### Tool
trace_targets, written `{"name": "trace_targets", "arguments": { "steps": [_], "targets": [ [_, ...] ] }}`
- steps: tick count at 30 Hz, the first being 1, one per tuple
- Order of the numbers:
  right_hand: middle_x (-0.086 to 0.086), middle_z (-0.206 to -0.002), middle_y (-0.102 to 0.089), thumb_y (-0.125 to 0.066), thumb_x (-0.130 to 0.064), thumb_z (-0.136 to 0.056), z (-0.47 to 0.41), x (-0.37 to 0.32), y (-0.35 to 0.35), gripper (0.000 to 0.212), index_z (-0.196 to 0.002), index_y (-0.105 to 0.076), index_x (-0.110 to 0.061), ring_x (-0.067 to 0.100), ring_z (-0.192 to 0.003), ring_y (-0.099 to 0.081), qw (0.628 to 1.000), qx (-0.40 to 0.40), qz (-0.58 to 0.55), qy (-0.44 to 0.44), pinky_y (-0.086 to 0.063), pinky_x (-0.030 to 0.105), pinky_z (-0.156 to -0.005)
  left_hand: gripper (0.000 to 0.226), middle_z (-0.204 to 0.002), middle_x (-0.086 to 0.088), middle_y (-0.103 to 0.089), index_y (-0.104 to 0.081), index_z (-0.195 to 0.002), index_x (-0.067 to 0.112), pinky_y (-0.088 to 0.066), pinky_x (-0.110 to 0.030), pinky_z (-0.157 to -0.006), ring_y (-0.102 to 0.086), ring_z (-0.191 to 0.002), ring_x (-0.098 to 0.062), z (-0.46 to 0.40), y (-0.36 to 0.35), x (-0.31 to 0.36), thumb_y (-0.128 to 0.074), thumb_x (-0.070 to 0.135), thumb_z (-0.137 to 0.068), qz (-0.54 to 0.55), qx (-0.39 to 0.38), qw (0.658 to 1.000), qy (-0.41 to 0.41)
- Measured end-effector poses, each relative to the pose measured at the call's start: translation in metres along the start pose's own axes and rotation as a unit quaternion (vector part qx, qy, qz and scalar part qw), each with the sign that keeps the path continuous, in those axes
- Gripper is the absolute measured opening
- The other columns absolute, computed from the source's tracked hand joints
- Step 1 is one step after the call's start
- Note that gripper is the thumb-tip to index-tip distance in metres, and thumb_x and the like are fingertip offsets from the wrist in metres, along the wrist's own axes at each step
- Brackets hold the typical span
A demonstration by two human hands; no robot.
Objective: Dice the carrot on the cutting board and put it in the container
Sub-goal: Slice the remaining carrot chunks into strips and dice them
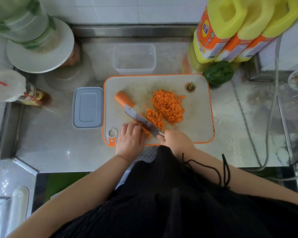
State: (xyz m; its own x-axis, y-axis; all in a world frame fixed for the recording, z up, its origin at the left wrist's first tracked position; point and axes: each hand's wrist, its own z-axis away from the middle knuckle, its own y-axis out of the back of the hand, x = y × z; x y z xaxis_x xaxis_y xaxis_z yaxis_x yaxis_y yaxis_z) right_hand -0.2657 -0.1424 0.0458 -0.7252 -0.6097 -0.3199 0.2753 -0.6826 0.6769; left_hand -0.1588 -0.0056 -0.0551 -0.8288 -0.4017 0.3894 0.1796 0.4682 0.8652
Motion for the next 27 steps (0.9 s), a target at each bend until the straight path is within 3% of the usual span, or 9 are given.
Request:
{"name": "trace_targets", "arguments": {
  "steps": [3, 6, 12, 19, 22, 27],
  "targets": [
    [0.014, -0.095, -0.062, -0.036, -0.035, -0.102, 0.001, -0.002, -0.001, 0.038, -0.103, -0.058, -0.004, 0.031, -0.093, -0.061, 1.000, -0.015, 0.009, -0.010, -0.046, 0.038, -0.075, 0.020, -0.090, -0.011, -0.061, -0.063, -0.085, 0.005, -0.049, -0.042, -0.074, -0.055, -0.085, -0.034, 0.002, -0.002, -0.002, -0.058, 0.023, -0.092, -0.005, -0.011, 1.000, -0.018],
    [0.013, -0.099, -0.063, -0.037, -0.033, -0.102, 0.001, -0.002, -0.005, 0.035, -0.105, -0.057, -0.005, 0.030, -0.093, -0.061, 1.000, -0.017, 0.008, -0.009, -0.046, 0.038, -0.076, 0.017, -0.091, -0.009, -0.060, -0.064, -0.086, 0.007, -0.047, -0.041, -0.074, -0.053, -0.087, -0.032, 0.003, -0.004, -0.003, -0.061, 0.023, -0.088, 0.010, -0.036, 0.999, 0.002],
    [0.003, -0.079, -0.050, -0.040, -0.030, -0.102, -0.010, -0.006, -0.012, 0.031, -0.105, -0.060, -0.007, 0.026, -0.085, -0.059, 0.999, -0.016, 0.012, -0.029, -0.046, 0.036, -0.074, 0.020, -0.091, -0.010, -0.060, -0.065, -0.086, 0.004, -0.044, -0.038, -0.083, -0.051, -0.089, -0.030, 0.002, -0.005, -0.004, -0.057, 0.023, -0.088, 0.069, -0.053, 0.996, 0.032],
    [-0.001, -0.065, -0.041, -0.050, -0.014, -0.095, -0.020, -0.013, -0.026, 0.016, -0.101, -0.063, -0.009, 0.021, -0.068, -0.050, 0.995, 0.031, 0.071, -0.056, -0.042, 0.030, -0.062, 0.020, -0.093, -0.011, -0.059, -0.064, -0.088, 0.003, -0.041, -0.035, -0.085, -0.049, -0.091, -0.029, 0.002, -0.004, -0.004, -0.054, 0.021, -0.091, 0.071, -0.063, 0.995, 0.040],
    [-0.002, -0.066, -0.044, -0.050, -0.023, -0.096, -0.021, -0.013, -0.021, 0.019, -0.100, -0.061, -0.009, 0.023, -0.069, -0.053, 0.998, 0.038, 0.038, -0.037, -0.043, 0.031, -0.061, 0.021, -0.093, -0.012, -0.060, -0.064, -0.087, 0.003, -0.042, -0.036, -0.085, -0.050, -0.090, -0.030, 0.002, -0.005, -0.006, -0.054, 0.021, -0.092, 0.070, -0.058, 0.995, 0.034],
    [0.009, -0.085, -0.059, -0.046, -0.039, -0.098, -0.024, -0.001, -0.001, 0.034, -0.095, -0.058, -0.007, 0.030, -0.082, -0.058, 0.998, 0.016, -0.067, -0.002, -0.039, 0.032, -0.064, 0.023, -0.093, -0.012, -0.061, -0.065, -0.086, 0.004, -0.043, -0.037, -0.085, -0.053, -0.088, -0.032, 0.004, -0.005, -0.006, -0.053, 0.022, -0.094, 0.064, -0.039, 0.997, 0.011]
  ]
}}
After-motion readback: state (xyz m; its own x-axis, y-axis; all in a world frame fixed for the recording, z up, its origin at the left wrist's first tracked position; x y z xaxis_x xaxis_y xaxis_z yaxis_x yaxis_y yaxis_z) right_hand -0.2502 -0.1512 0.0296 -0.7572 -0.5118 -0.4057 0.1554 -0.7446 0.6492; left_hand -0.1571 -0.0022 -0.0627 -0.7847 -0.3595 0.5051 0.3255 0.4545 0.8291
